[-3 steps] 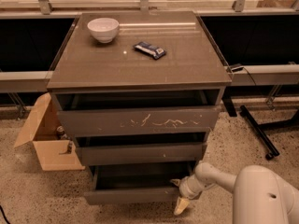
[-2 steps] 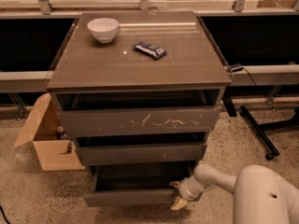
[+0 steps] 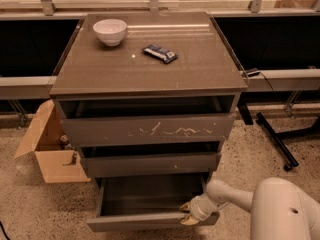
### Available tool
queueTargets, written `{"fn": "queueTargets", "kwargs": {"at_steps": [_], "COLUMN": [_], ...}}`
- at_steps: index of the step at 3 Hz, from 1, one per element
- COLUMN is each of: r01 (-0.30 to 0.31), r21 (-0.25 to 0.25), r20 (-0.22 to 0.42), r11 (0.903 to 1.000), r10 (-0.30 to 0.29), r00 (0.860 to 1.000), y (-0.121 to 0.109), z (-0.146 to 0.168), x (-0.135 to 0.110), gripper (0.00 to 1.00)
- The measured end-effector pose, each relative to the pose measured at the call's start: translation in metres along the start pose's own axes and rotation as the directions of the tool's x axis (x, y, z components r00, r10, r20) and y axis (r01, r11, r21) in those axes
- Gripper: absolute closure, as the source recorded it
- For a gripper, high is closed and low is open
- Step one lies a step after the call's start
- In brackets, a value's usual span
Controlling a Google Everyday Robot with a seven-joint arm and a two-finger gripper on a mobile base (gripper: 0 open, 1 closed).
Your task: Open bottom drawer
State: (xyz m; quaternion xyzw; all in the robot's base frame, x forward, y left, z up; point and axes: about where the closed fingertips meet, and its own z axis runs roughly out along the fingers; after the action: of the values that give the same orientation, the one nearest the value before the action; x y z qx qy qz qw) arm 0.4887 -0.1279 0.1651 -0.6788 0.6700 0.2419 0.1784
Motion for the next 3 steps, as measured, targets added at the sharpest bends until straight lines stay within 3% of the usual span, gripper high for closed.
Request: {"fn": "queueTargets", "kwargs": {"at_steps": [1,2,3], "r01": [0.003,0.010,0.020], "r21": [-0.001,0.001,0.000], "r20": [0.008,0.023,0.038], "r11": [1.0000,0.9999,0.9998], "r10": [-0.003,-0.010,-0.020], "r00": [1.000,1.000,0.999], "y": [0.0031,0.0071,0.0093], "z": [0.0005,0.0016,0.0013], "x": [-0.0001,-0.0026,-0.0060], "gripper": [1.00,1.00,0.84]}}
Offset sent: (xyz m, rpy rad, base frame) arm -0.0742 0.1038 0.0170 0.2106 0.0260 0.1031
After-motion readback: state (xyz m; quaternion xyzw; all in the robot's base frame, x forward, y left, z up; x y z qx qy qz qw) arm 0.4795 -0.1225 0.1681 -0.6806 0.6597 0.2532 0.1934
